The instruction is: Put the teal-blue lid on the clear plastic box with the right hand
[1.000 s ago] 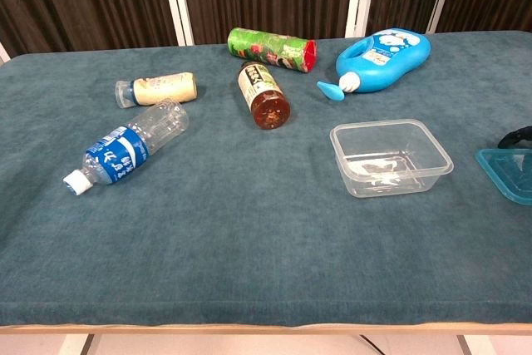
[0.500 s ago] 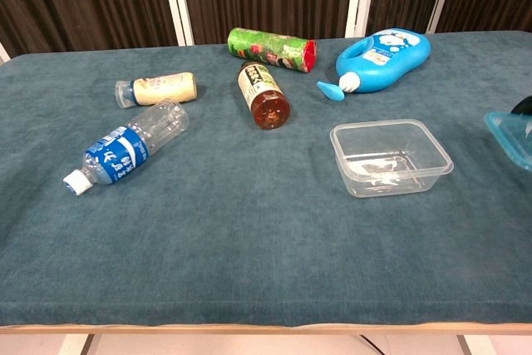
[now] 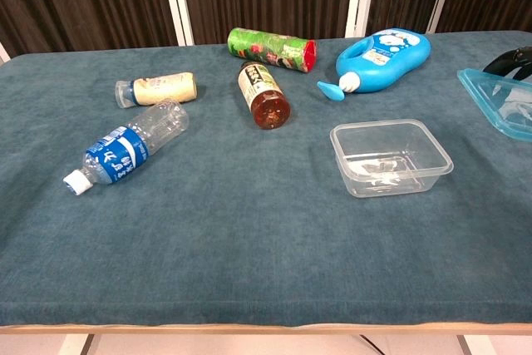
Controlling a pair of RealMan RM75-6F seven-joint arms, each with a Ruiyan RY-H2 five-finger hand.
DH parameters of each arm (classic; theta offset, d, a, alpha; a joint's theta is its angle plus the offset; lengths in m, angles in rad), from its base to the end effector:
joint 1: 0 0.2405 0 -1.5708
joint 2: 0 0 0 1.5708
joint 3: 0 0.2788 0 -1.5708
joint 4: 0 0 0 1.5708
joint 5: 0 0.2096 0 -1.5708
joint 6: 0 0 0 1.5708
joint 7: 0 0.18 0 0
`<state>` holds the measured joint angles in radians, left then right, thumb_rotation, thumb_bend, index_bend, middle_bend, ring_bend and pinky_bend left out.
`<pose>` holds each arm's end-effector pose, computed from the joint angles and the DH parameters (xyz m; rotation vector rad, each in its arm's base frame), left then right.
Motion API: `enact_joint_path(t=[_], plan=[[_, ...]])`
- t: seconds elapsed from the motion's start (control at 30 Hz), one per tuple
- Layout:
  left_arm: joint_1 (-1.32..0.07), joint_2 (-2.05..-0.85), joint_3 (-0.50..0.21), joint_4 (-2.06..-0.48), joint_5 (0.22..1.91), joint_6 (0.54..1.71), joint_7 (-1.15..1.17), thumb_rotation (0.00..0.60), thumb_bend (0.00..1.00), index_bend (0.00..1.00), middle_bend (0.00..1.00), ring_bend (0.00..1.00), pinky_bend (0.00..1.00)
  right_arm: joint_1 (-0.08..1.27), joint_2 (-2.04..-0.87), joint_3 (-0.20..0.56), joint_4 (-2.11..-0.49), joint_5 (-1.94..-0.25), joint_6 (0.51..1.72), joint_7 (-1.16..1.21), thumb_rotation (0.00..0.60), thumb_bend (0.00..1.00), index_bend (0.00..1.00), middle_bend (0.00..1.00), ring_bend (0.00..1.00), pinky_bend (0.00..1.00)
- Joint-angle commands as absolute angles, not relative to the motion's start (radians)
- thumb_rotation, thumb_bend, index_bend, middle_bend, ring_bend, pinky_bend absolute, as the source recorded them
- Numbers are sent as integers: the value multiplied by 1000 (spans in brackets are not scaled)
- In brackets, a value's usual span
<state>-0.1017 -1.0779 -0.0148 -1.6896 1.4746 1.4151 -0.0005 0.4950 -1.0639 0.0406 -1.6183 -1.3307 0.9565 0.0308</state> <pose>-0.3269 0.2148 0.1599 -1.4215 -1.0106 -0.8680 -0.2879 -0.3321 0.1158 1.7595 -1.0743 0.7314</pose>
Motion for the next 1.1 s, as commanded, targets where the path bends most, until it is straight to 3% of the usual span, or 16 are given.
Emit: enact_joint_path(t=[0.03, 0.5, 1.1], plan=[[-101, -1077, -16, -1689, 1473, 1416, -4, 600, 372, 160, 75, 48, 346, 521, -1074, 55, -1643, -1339, 939, 9, 600, 384, 318, 457, 614, 621], [-94, -1067, -16, -1686, 1474, 1425, -32, 600, 371, 161, 76, 48, 345, 649, -1242, 112, -1636, -1207, 825, -154, 600, 384, 326, 456, 610, 621], [-93, -1064, -15, -1688, 1474, 1423, -40, 600, 372, 161, 78, 50, 346, 680, -1290, 118, -1627, -1163, 815, -158, 600, 384, 327, 456, 609, 621]])
